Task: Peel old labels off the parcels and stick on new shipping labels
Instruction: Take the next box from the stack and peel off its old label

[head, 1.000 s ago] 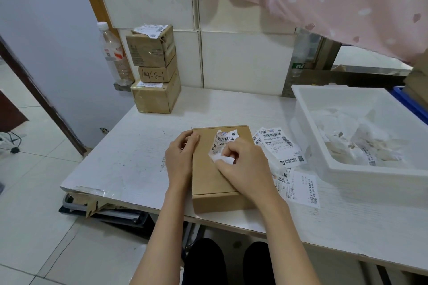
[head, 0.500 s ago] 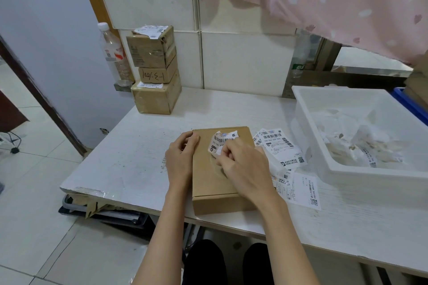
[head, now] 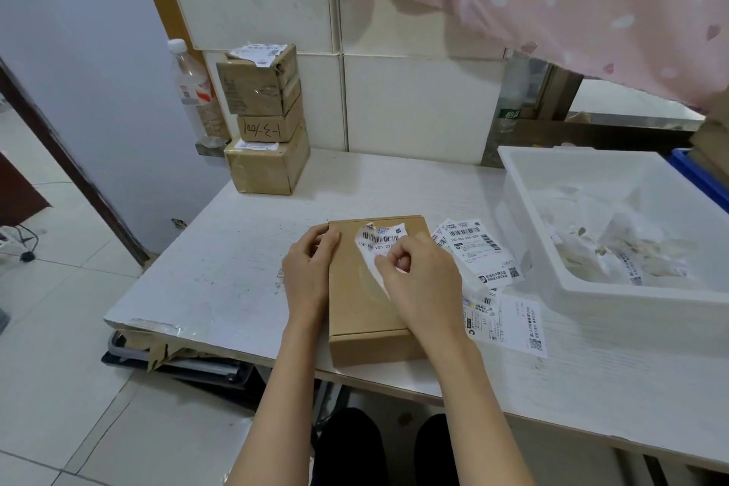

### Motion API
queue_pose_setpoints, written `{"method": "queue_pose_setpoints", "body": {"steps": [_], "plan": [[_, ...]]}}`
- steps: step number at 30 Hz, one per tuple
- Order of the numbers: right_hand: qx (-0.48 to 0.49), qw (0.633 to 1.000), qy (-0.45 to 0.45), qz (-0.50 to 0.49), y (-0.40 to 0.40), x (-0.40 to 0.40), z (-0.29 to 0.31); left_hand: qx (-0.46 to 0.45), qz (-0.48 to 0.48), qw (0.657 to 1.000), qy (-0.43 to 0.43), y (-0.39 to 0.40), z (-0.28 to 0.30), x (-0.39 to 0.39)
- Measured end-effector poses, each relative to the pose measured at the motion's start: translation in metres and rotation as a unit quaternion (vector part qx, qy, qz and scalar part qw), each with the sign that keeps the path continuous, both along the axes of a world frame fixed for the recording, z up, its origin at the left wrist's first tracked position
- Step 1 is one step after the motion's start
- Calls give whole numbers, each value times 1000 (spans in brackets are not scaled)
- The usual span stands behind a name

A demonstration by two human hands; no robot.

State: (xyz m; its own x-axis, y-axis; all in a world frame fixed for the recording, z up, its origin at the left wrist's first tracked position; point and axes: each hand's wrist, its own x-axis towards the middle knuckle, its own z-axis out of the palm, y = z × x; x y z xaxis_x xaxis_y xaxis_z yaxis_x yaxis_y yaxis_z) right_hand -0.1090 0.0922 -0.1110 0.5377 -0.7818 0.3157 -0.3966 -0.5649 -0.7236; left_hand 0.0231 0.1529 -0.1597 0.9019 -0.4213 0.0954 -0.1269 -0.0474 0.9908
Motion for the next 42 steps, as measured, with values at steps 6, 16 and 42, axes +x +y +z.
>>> {"method": "queue_pose_setpoints", "body": {"steps": [6,16,42], "plan": [[65,995,-79,-18,-1,-1,-1,2,-1,1000,4,-1,-1,1],[105,994,-39,-6,-1,-1,4,3,1,1000,0,-1,-2,2],[25,996,-85,9,3,-16,-5,-38,18,999,20,2,5,-5]]}}
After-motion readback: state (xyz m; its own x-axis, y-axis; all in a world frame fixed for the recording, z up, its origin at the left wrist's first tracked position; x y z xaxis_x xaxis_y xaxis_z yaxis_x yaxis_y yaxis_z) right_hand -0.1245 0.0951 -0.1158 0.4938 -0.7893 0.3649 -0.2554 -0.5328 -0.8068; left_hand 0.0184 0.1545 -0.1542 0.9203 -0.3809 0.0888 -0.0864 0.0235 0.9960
